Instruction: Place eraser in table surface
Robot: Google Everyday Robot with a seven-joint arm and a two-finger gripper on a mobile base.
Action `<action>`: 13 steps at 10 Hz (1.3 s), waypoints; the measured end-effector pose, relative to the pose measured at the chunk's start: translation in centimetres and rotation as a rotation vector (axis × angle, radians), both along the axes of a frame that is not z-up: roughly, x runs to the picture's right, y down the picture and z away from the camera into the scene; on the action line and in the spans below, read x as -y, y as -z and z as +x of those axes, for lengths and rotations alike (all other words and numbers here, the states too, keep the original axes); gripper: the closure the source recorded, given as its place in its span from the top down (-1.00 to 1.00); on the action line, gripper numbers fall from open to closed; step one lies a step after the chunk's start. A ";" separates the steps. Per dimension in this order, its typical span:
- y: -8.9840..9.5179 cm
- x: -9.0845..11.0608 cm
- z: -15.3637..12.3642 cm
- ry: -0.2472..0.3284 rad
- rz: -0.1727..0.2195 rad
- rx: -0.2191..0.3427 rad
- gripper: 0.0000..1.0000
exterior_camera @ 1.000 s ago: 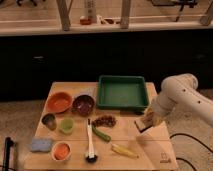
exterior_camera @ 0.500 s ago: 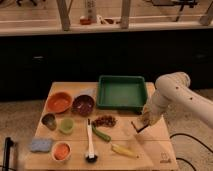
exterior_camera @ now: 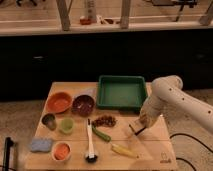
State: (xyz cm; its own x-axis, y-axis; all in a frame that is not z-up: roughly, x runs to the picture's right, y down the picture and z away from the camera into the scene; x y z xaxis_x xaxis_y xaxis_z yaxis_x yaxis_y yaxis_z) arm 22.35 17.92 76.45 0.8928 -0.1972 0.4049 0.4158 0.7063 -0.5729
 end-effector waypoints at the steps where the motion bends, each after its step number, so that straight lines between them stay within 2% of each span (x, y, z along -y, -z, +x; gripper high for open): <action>1: -0.7 -0.7 0.1 -0.005 -0.013 0.001 -1.00; 4: -2.1 -2.2 0.3 -0.031 -0.037 0.008 -1.00; 8: -3.5 -3.8 0.3 -0.071 -0.031 0.033 -1.00; 13: -4.5 -5.2 -0.1 -0.083 -0.029 0.057 -1.00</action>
